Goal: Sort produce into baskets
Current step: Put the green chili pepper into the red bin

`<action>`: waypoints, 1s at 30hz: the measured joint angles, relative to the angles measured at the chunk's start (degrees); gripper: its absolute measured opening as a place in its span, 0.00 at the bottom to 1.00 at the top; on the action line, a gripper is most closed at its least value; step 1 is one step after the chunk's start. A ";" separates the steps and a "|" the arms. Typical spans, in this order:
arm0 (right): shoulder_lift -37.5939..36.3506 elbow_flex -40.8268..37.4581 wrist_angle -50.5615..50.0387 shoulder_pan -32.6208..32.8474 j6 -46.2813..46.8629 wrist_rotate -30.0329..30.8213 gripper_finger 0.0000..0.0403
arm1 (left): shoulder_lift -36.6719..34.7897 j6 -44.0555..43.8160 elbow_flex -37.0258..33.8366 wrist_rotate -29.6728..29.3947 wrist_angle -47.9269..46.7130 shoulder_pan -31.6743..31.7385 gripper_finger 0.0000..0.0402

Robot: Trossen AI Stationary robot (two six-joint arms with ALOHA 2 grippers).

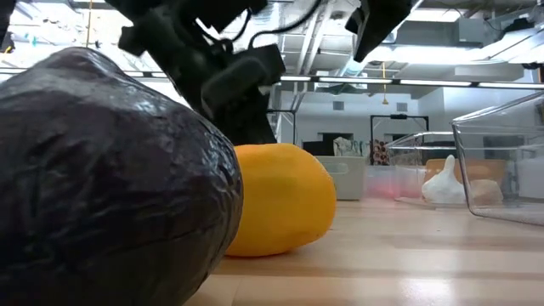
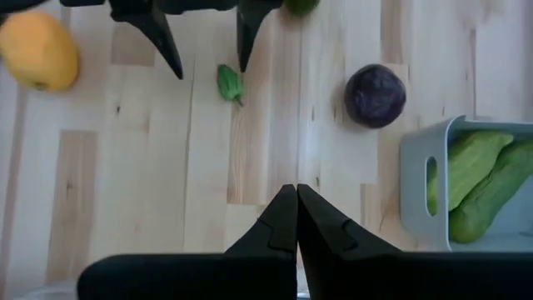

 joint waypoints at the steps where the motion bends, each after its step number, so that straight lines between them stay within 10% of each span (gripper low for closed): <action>1: -0.04 -0.01 -0.24 0.03 0.00 0.26 0.08 | 0.80 0.00 0.03 -0.04 0.69 0.16 0.68; 11: 0.33 -0.01 -0.85 0.01 0.38 0.38 0.08 | 6.26 -0.04 0.11 -0.92 3.68 1.24 0.64; 30: 0.33 -0.01 -1.03 0.02 0.50 0.38 0.08 | 6.23 0.08 0.13 -0.89 3.58 1.24 0.18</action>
